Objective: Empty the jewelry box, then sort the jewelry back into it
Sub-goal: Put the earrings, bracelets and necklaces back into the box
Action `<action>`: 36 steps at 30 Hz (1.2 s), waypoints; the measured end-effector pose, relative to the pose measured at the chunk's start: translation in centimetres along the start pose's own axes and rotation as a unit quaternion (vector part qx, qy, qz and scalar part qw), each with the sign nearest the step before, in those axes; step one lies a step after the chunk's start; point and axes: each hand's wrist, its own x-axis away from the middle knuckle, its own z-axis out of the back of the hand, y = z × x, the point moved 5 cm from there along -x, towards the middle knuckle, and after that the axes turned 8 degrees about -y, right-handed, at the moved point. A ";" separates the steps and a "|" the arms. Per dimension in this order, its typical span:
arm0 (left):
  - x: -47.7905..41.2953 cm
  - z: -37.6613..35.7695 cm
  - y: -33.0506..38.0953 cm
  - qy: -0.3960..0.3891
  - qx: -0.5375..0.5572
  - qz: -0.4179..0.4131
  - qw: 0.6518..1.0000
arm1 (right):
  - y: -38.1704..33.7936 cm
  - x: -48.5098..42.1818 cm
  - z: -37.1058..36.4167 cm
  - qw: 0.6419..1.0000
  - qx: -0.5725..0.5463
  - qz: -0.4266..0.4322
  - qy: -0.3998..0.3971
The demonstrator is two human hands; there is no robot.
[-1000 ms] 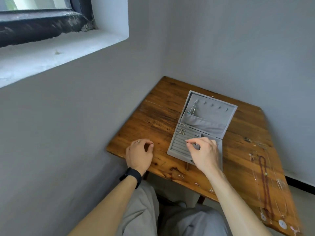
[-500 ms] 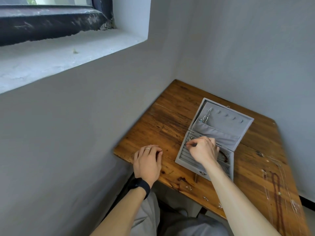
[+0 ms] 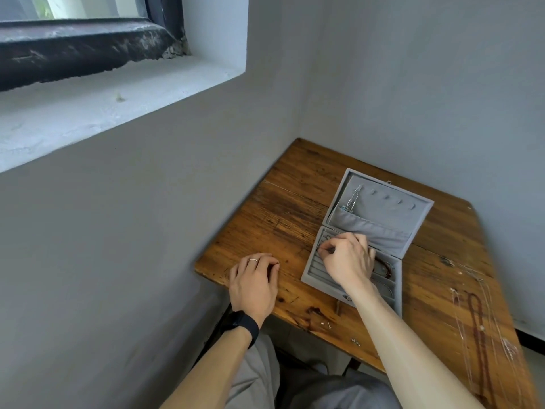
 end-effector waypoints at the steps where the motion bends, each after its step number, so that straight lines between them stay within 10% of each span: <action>1: -0.1 0.0 0.0 -0.006 0.001 0.003 1.000 | 0.1 0.1 0.1 1.000 -0.003 0.008 0.003; 11: -4.6 1.6 2.2 -0.177 0.152 -0.009 0.973 | 9.9 7.7 0.6 0.994 -0.047 -0.029 0.094; 20: -9.5 -2.2 11.3 -0.387 -0.086 -0.127 0.909 | 11.7 10.0 -1.4 0.992 -0.108 -0.022 0.064; 36: -8.4 -2.9 12.2 -0.289 -0.144 -0.175 0.930 | 12.4 10.7 -2.3 0.991 -0.124 -0.018 0.056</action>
